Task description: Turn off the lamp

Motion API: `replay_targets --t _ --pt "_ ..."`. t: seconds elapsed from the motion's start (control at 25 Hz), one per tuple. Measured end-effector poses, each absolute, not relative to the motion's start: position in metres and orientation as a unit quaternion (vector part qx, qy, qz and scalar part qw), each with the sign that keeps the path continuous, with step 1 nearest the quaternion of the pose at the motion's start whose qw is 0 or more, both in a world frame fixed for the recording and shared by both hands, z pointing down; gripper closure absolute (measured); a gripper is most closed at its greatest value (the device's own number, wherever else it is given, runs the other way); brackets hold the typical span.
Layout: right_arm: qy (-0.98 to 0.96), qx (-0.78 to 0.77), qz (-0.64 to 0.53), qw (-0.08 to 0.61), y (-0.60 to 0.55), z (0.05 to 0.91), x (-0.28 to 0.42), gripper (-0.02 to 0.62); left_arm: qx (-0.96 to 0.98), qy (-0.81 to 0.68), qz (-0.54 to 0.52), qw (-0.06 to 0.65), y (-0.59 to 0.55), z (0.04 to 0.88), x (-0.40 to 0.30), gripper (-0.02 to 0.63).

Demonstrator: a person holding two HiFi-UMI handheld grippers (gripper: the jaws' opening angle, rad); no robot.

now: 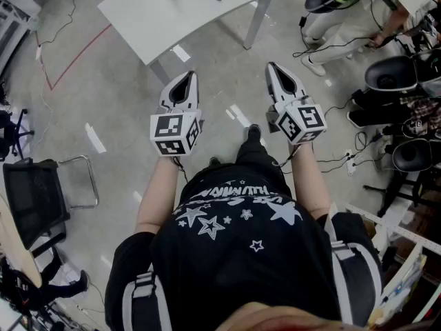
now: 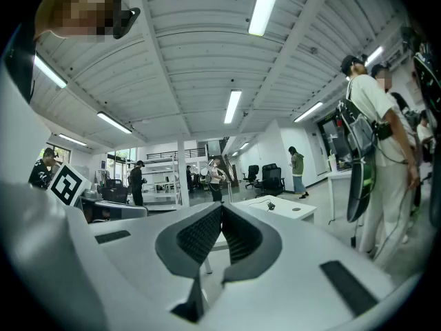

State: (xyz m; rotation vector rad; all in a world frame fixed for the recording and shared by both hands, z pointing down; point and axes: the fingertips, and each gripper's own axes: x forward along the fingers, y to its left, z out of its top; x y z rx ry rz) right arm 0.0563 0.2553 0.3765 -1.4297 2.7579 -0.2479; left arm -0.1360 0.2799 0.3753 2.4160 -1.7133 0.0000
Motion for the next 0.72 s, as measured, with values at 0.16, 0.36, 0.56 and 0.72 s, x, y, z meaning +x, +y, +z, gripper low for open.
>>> replay_targets --t 0.16,0.36,0.56,0.72 --pt "0.885 -0.456 -0.094 0.021 0.231 0.382 0.069 0.589 0.805 -0.587 0.0 0.087 0.264 0.373 -0.127 0.595" --pt "0.886 -0.451 -0.1 0.027 0.205 0.383 0.087 0.589 0.799 -0.595 0.006 0.087 0.24 0.374 -0.111 0.595" --pt "0.886 -0.451 -0.107 0.026 0.167 0.389 0.122 0.589 0.797 -0.598 0.009 0.084 0.203 0.374 -0.078 0.595" --pt "0.886 -0.449 -0.108 0.027 0.129 0.388 0.149 0.589 0.794 -0.602 0.011 0.085 0.168 0.373 -0.054 0.595"
